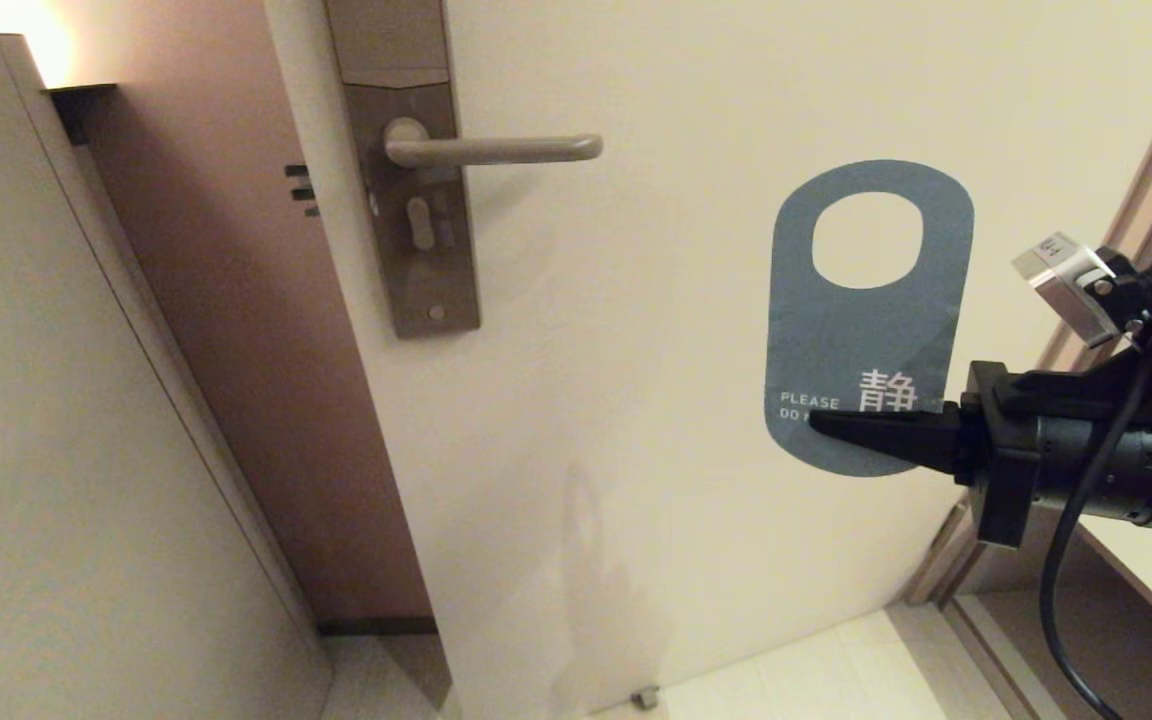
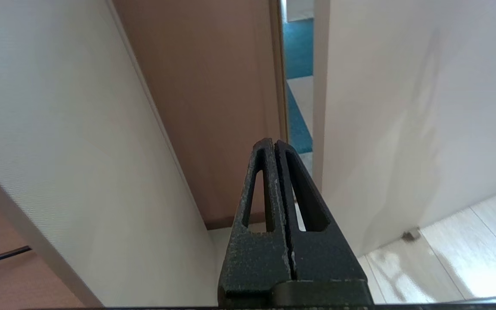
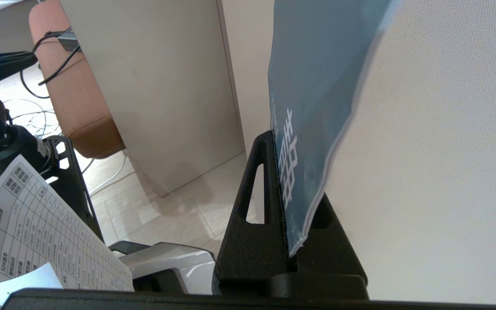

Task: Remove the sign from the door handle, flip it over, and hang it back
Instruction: Hang the sign back with the other side facing out

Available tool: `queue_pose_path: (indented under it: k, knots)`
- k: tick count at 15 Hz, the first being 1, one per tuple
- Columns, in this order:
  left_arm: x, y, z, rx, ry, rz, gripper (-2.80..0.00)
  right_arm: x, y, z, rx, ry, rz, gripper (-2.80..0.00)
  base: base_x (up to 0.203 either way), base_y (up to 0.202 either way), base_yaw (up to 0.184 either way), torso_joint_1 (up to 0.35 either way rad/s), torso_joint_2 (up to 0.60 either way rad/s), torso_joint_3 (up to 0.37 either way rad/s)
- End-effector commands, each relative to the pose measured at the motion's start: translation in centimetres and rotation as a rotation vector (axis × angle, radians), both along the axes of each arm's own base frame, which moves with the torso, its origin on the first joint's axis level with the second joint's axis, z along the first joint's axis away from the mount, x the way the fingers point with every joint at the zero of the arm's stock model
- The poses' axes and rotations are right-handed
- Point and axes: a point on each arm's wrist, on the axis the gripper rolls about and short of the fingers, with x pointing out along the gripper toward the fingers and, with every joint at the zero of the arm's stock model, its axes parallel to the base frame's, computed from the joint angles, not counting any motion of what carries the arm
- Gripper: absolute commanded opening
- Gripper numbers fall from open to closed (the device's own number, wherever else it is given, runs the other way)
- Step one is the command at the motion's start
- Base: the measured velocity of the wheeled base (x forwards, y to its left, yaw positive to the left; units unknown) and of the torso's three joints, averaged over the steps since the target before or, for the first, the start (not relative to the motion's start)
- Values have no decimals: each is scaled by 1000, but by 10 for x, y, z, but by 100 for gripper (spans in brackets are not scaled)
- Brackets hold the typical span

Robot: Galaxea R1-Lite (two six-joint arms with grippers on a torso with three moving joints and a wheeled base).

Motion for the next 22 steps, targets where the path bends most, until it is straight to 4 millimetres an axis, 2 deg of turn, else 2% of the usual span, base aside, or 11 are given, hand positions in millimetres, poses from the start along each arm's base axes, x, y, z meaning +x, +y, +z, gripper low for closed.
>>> queue_pose_path:
  k: [1,12,18,20,22]
  knots:
    - [-1,0,0,2,-13,4,-280,1,0,-1,0,1,5,-280,0,0,0,0,0,0]
    - [-1,0,0,-50,-10,7,-280,3,1,2,16,-36,4,-280,0,0,0,0,0,0]
    - [-1,0,0,-62,-11,15,-280,21,7,16,45,-133,-51,-280,0,0,0,0,0,0]
    - [-1,0,0,-62,-10,16,-280,27,11,32,65,-185,-64,-280,0,0,0,0,0,0]
    - [-1,0,0,-62,-11,15,-280,35,25,44,77,-220,-78,-280,0,0,0,0,0,0]
